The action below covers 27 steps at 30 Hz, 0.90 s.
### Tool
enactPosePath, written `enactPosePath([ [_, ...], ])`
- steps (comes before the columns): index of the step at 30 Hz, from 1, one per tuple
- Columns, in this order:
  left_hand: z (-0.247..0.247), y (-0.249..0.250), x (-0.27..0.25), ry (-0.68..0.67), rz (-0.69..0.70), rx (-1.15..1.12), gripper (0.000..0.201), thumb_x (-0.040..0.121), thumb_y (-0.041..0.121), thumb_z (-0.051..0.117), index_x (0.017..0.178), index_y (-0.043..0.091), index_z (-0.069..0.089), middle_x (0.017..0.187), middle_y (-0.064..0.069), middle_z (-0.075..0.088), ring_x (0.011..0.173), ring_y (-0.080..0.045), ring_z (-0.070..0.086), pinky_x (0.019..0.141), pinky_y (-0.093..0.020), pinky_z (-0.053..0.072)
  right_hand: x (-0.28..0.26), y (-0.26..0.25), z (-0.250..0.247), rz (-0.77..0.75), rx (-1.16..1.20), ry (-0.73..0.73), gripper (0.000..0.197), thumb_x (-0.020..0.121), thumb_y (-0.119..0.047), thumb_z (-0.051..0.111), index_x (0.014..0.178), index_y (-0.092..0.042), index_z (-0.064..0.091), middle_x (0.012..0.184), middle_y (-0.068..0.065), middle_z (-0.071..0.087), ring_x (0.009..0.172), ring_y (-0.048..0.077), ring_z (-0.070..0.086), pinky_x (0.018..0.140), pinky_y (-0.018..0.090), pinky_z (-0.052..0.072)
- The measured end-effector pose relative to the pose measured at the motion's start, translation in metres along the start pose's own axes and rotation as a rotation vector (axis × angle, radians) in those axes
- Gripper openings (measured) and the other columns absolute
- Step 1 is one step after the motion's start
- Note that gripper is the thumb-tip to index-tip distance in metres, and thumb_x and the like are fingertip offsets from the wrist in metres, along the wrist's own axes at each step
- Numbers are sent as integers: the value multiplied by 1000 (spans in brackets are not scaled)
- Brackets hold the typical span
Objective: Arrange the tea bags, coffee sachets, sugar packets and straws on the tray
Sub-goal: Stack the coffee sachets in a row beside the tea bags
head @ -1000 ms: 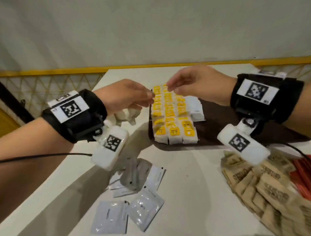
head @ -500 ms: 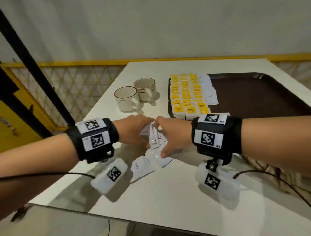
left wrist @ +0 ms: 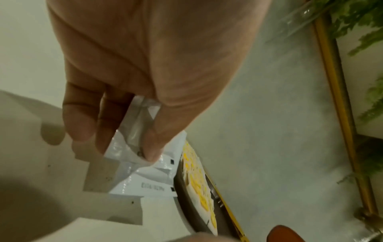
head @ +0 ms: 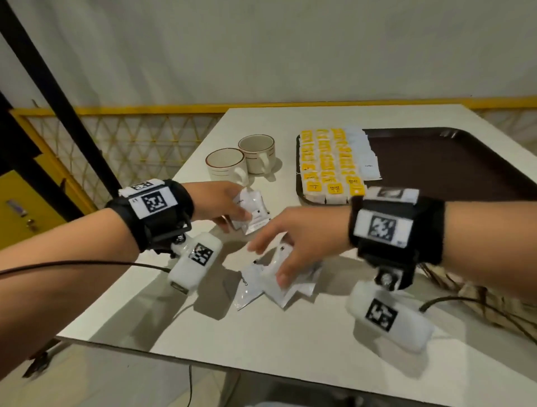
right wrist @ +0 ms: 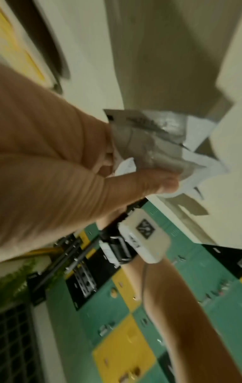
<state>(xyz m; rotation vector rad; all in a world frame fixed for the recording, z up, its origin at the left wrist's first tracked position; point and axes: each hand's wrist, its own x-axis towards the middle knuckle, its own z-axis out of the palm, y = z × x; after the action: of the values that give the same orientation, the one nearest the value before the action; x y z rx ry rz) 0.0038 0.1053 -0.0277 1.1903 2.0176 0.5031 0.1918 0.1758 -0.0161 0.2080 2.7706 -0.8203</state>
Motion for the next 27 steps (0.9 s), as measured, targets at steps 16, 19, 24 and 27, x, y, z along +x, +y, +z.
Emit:
enactPosePath([
  [16,8,17,3,57,82,-264,7,88,1,61,82,-1,59,73,-7,68,66,-19,66,59,-19,54,-14,42,-19,190,44,192,31,87,-25,67,117,-22,61,100,-12,55,61,-7,53,46,4,39],
  [19,19,34,16,-5,136,-395,17,88,1,60,102,-7,63,97,-19,70,79,-24,67,68,-24,57,-42,67,-35,194,439,423,17,85,-19,69,102,-23,65,94,-7,65,79,3,61,67,14,47],
  [24,57,83,32,-47,222,-632,9,89,-4,55,94,-2,62,86,-14,67,71,-18,66,66,-25,58,-60,94,-33,35,1109,675,22,89,4,54,111,2,57,99,15,63,84,19,63,76,25,55],
  [27,79,98,39,-28,261,-742,13,87,-6,53,96,-2,63,83,-13,66,67,-16,67,65,-27,58,-62,104,-24,73,1107,798,24,88,4,57,111,0,58,102,16,63,84,19,63,76,27,55],
])
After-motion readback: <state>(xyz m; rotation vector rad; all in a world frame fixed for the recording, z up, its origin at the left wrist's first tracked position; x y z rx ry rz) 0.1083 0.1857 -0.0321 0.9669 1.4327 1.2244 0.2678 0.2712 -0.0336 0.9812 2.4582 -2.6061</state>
